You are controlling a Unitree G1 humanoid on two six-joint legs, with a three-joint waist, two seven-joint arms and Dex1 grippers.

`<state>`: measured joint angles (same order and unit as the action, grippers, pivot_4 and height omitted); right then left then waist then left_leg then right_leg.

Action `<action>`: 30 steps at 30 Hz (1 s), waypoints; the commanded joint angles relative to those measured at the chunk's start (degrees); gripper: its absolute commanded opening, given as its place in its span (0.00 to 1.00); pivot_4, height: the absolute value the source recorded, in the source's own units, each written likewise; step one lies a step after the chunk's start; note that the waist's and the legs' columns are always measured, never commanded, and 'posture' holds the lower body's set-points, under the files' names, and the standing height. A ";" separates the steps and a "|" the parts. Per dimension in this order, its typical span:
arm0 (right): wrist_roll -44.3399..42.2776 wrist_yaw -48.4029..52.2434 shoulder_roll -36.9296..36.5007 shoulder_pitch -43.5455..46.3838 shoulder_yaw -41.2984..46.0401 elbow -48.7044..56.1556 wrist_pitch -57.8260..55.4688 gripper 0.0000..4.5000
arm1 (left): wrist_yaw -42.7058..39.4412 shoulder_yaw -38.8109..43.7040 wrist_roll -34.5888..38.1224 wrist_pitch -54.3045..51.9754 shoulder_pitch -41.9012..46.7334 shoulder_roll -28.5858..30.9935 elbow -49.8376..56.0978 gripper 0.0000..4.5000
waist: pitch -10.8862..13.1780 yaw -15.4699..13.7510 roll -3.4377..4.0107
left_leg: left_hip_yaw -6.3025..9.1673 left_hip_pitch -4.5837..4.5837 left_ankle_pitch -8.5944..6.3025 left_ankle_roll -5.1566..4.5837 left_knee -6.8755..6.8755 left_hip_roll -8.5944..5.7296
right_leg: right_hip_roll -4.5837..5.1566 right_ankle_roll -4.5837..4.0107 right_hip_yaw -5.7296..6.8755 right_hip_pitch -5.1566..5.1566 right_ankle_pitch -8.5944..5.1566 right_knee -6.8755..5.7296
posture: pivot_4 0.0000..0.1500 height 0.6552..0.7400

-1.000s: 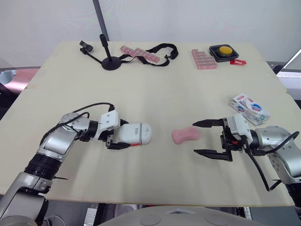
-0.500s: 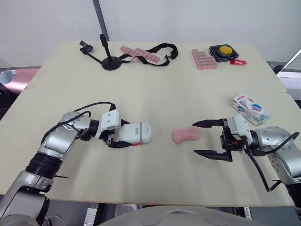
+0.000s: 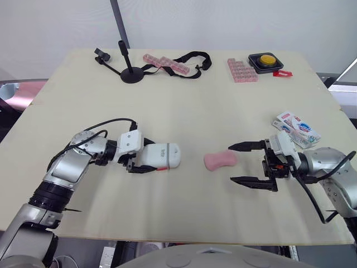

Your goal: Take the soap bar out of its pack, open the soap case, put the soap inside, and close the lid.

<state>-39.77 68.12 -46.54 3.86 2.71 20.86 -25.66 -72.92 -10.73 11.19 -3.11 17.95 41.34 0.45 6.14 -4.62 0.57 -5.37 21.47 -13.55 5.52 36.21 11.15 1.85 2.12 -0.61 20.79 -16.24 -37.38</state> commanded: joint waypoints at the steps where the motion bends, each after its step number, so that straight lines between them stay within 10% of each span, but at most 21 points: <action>1: -10.44 -8.86 -2.11 5.77 2.07 5.48 -15.78 1.00 | 0.99 2.95 1.60 3.77 -0.84 0.62 5.98 0.78 | 0.01 0.13 0.01 | 0.00 -0.01 0.02 0.04 -0.04 0.00 | -0.02 0.00 -0.02 -0.04 0.00 0.01 | 1.00 1.00; 12: -49.17 -48.71 5.50 20.86 3.08 -1.43 -45.46 1.00 | 12.22 0.65 -5.92 14.30 -1.84 -5.60 11.51 0.78 | 0.04 -0.86 0.07 | -0.01 -0.08 0.18 0.30 -0.37 0.06 | -0.15 -0.01 -0.03 -0.12 0.00 0.01 | 1.00 1.00; 30: -54.62 -58.97 8.28 22.24 -3.71 -2.76 -43.90 1.00 | 15.66 -1.01 -6.33 15.53 -1.05 -7.66 12.63 0.78 | 0.05 -1.80 0.09 | -0.02 0.06 0.12 0.41 -0.36 0.10 | -0.21 0.00 -0.02 0.04 0.00 -0.01 | 1.00 1.00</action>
<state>-93.55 9.56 -38.35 24.82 -1.72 18.09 -70.69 -57.67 -12.02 3.93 11.97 16.06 33.45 10.88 6.19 -6.41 0.66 -5.39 21.53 -13.44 5.93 35.85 11.25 1.63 2.12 -0.63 20.83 -16.24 -37.40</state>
